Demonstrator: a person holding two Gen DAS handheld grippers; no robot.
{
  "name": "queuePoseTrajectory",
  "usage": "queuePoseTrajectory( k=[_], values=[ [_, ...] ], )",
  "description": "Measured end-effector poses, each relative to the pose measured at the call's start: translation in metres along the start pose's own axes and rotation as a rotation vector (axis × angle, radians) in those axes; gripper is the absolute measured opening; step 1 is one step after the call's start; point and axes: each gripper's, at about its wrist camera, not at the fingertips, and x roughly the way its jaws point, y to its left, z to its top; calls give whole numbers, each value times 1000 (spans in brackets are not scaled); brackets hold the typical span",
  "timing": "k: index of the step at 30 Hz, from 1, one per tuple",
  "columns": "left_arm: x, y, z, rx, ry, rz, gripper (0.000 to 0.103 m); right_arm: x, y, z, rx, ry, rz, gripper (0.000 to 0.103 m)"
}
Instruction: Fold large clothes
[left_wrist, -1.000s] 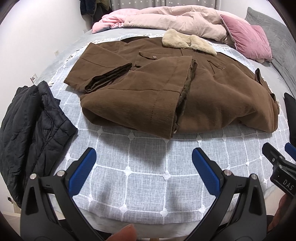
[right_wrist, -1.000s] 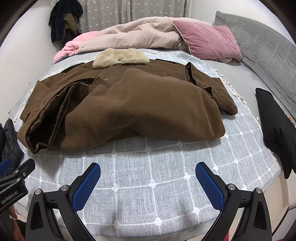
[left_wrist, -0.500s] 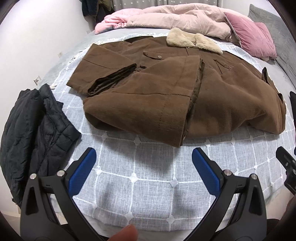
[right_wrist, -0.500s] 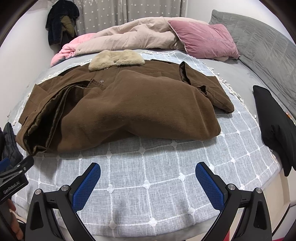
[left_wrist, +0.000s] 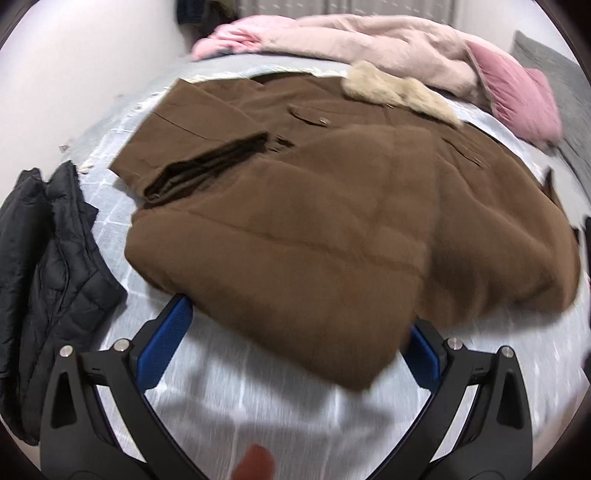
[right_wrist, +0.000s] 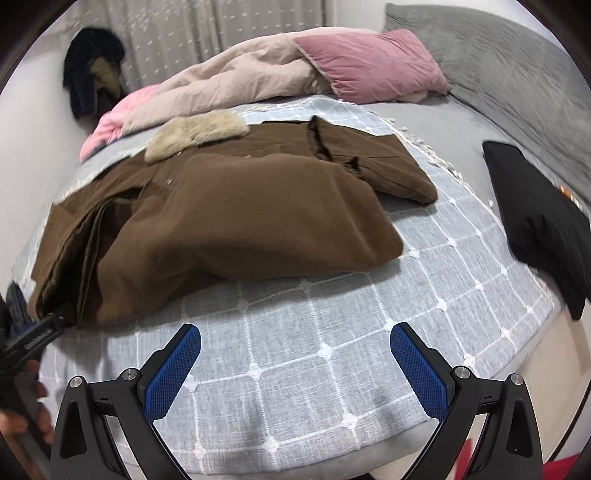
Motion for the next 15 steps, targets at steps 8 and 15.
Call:
queuePoseTrajectory(
  k=[8,15],
  values=[
    [47,8,-7,-72,35,38,103,5,-41,1,140,23,21,103],
    [56,15,-28,-98,-1,-32,103,3,-49,0,129,11,19,103]
  ],
)
